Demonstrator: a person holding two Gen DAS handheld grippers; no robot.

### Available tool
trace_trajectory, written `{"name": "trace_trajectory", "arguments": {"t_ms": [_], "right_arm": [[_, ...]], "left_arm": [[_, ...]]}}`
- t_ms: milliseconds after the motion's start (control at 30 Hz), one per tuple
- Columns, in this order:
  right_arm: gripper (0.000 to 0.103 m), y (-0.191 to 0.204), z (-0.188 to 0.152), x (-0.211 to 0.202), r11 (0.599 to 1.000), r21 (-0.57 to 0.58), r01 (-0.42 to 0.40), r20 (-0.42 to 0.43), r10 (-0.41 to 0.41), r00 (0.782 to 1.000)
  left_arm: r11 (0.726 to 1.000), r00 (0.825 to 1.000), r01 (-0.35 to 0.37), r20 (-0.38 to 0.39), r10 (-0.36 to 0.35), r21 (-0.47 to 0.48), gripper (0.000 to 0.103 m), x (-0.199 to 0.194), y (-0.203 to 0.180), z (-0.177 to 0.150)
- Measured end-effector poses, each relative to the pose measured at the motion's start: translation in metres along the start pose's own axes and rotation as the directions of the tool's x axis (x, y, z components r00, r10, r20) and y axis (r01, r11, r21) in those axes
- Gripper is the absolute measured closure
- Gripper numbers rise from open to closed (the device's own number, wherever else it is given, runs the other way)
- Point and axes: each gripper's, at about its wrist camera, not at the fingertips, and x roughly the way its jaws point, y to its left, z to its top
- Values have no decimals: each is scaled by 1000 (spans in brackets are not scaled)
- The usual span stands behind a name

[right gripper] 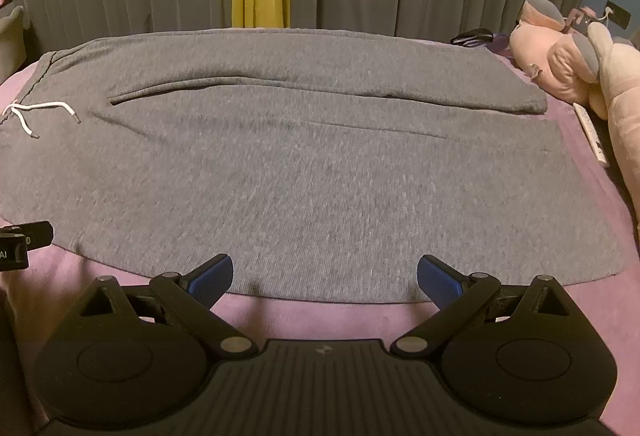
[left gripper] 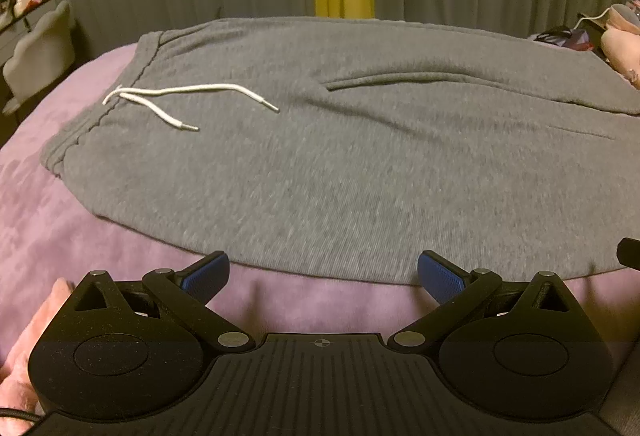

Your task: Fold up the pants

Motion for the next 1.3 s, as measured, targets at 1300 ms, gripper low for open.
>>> {"name": "trace_trajectory", "arguments": {"t_ms": [1300], "right_arm": [[4,-3,1,5,999,20,-49,-39,50,998]], "left_arm": [[1000,1000,-3,-15,3,-2,0,7,-3,0]]}}
